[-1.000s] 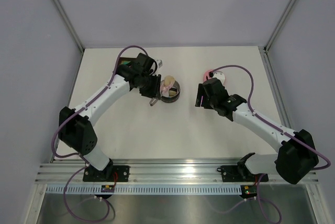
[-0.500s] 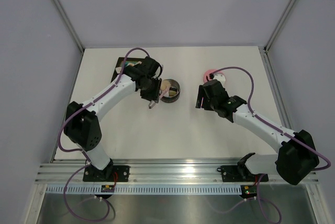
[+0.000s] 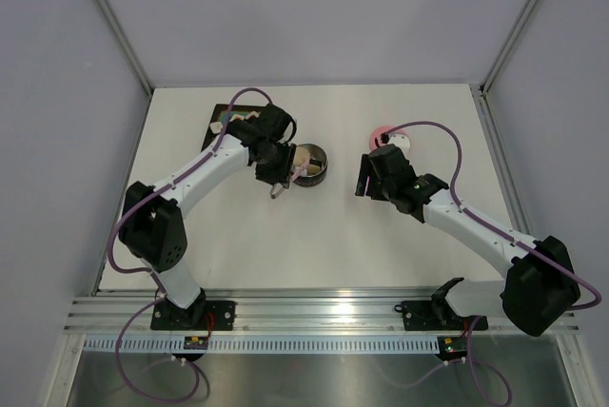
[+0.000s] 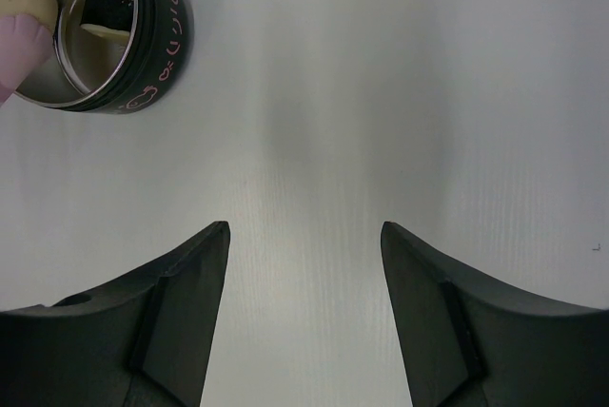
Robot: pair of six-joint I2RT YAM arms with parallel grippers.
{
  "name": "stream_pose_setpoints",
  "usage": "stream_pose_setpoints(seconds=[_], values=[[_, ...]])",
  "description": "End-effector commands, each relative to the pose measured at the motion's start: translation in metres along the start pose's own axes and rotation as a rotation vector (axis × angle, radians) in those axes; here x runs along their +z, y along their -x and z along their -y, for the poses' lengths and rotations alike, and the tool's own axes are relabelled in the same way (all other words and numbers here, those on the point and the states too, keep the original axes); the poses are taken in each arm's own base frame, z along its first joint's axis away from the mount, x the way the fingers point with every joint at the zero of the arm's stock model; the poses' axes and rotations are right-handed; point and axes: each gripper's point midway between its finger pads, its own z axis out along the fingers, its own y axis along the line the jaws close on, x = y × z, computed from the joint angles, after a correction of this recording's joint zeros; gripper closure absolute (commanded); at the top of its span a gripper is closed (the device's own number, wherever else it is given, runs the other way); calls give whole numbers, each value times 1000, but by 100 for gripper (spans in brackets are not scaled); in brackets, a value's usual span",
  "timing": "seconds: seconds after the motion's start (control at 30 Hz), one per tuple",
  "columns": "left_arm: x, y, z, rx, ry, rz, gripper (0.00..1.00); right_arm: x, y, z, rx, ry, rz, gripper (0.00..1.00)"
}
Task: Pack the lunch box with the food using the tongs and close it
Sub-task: Place the fake food in the packing box.
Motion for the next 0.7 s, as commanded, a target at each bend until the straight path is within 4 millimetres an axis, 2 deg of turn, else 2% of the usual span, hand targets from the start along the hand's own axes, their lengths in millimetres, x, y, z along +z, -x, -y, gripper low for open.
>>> stream_pose_setpoints(seconds=[0.0, 0.43, 0.67], values=[[-12, 18, 6, 11, -7, 61, 59, -3, 13, -3, 35, 15, 54, 27], [-21, 23, 10, 11, -25, 82, 58, -2, 11, -6, 30, 25, 45, 27], [-34, 32, 8, 5, -5, 130, 55, -2, 12, -6, 31, 26, 46, 27]])
